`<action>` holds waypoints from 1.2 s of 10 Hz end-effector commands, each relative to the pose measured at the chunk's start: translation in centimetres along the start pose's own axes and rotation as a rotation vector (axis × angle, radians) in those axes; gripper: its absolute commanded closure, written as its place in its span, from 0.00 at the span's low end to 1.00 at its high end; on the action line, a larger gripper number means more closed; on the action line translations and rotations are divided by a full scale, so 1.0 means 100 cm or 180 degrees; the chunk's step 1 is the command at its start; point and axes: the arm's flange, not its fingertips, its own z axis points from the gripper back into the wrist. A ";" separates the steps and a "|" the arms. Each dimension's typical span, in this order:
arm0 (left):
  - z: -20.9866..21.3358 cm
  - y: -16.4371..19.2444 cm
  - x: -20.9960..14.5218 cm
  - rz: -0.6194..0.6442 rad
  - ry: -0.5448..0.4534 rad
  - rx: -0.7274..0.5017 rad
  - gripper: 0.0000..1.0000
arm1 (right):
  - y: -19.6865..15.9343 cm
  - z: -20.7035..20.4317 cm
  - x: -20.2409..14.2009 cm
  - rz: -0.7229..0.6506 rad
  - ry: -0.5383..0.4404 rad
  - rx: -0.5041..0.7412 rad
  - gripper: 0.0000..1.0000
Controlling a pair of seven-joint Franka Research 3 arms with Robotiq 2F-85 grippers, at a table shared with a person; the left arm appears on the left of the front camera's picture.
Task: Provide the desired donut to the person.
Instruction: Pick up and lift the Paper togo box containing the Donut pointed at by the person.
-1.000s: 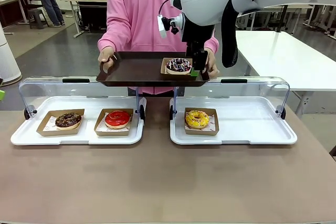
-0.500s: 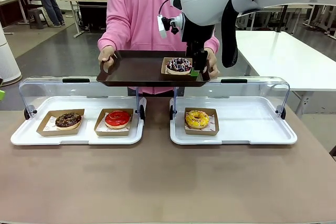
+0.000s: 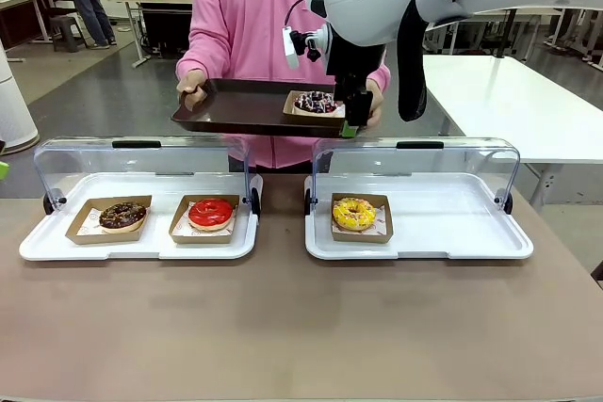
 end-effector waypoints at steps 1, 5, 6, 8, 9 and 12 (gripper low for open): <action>0.001 0.002 -0.002 -0.0047 -0.0053 -0.0029 0.00 | 0.000 0.000 0.000 0.0000 0.0000 0.0000 0.00; 0.001 0.002 -0.002 -0.0047 -0.0053 -0.0029 0.00 | 0.035 0.051 -0.146 -0.0410 -0.1008 0.0003 0.00; 0.001 0.002 -0.002 -0.0047 -0.0053 -0.0029 0.00 | 0.051 0.054 -0.177 -0.0484 -0.1244 0.0019 0.00; 0.001 0.002 -0.002 -0.0047 -0.0053 -0.0029 0.00 | 0.088 0.048 -0.219 -0.0669 -0.1688 -0.0095 0.00; 0.001 0.002 -0.002 -0.0047 -0.0053 -0.0029 0.00 | 0.107 0.042 -0.232 -0.0758 -0.1904 -0.0170 0.00; 0.001 0.002 -0.002 -0.0047 -0.0053 -0.0029 0.00 | 0.147 0.034 -0.259 -0.1272 -0.2169 -0.0306 0.00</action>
